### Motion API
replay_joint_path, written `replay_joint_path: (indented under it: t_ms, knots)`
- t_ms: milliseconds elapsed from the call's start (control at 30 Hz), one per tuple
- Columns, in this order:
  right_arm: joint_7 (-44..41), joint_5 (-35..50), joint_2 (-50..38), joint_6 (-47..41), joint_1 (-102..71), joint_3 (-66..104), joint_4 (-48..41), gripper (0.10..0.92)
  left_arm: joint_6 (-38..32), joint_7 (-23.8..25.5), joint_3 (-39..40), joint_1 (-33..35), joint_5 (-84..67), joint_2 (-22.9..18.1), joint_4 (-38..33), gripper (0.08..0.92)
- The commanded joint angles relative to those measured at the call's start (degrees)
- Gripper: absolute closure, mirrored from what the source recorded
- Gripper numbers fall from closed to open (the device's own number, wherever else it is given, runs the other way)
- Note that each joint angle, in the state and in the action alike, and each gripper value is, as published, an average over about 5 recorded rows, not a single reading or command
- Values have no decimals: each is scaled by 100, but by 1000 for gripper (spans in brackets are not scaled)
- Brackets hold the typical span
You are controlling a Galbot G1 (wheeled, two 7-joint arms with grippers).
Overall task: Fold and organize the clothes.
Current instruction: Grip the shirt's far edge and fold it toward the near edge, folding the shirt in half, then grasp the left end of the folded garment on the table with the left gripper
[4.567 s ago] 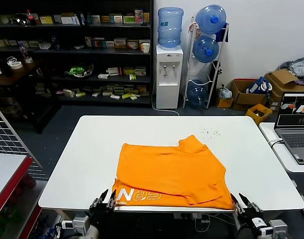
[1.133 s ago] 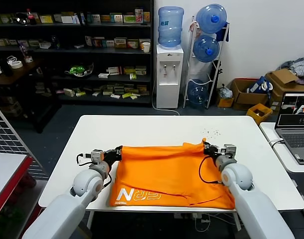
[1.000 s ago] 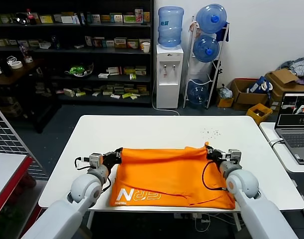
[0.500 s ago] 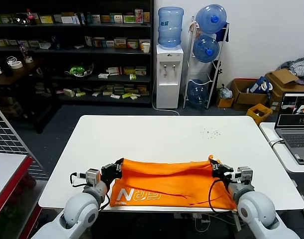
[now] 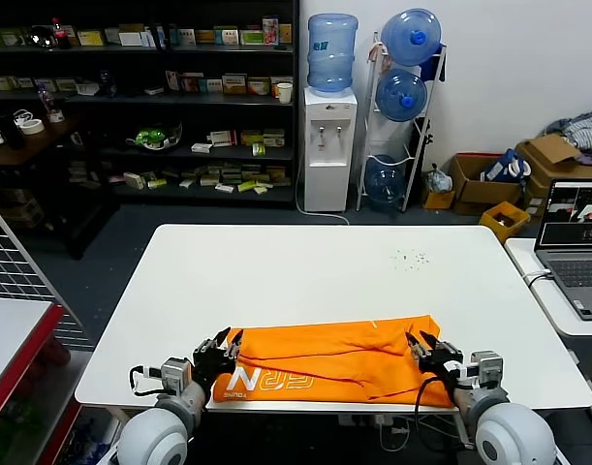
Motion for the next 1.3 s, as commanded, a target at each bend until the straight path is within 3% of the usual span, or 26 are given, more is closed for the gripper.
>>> replay_joint_path:
  t_ms: [33,400,667,833,1300]
  knots:
    - [-24,-149,58,91,-306,184,138,520,-172,36,-72,368,264,-195,70,532]
    - [-29,-226,206,142,-374,233,120,230,-463,176,-156,451,447,-714,651,210]
    - [-30,-246,239,159,-418,261,149,203,-538,211,-178,253,520,-964,1062,179]
    - [-30,-241,244,161,-442,284,168,203,-565,209,-169,233,541,-985,1254,253]
    - [-30,-242,289,211,-427,259,104,203,-619,172,-166,283,593,-1016,1146,660]
